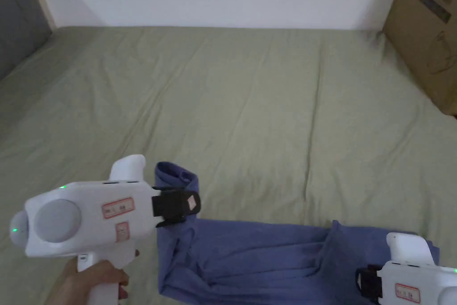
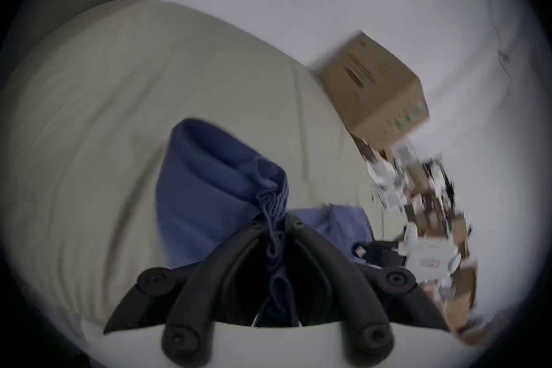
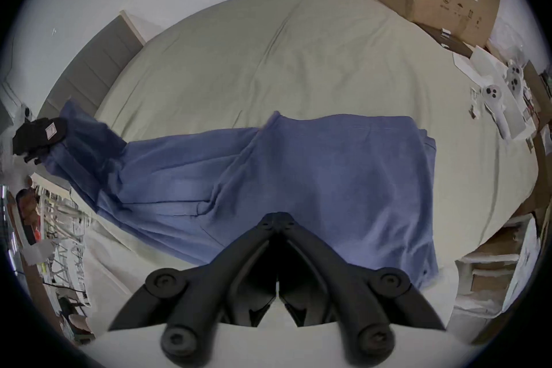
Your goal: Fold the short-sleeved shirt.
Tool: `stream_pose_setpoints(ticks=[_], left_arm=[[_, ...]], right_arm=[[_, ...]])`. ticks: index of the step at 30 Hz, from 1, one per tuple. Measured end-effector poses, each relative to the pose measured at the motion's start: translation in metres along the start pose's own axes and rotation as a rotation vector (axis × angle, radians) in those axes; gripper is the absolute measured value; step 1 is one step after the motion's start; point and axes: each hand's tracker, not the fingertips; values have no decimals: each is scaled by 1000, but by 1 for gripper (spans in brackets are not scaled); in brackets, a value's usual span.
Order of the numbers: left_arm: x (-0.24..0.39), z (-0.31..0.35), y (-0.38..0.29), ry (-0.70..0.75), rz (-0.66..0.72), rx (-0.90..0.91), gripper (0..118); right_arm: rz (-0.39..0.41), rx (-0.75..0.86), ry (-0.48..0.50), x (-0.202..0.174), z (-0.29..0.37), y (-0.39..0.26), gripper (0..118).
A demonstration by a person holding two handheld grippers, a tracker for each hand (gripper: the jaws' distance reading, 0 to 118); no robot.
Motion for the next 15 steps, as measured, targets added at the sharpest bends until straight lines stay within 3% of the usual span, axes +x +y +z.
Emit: stream_pose_setpoints(ticks=[2, 8, 9, 12, 13, 15], left_arm=[[30, -30, -13, -37, -70, -65, 9], [56, -111, -47, -115, -72, -250, 10], [55, -122, -53, -119, -73, -283, 17], [50, -142, -61, -108, -7, -360, 99], [47, -143, -61, -115, 24, -366, 115], [42, -130, -58, -177, 80, -324, 113]], right_arm=[[-11, 6, -7, 8, 4, -3, 0], [-52, 30, -33, 33, 21, -11, 0], [-55, 34, -35, 36, 23, -13, 0], [-64, 29, -62, 42, 24, -17, 0], [-71, 27, -68, 44, 25, -19, 0], [-85, 28, -68, 46, 26, -22, 0]])
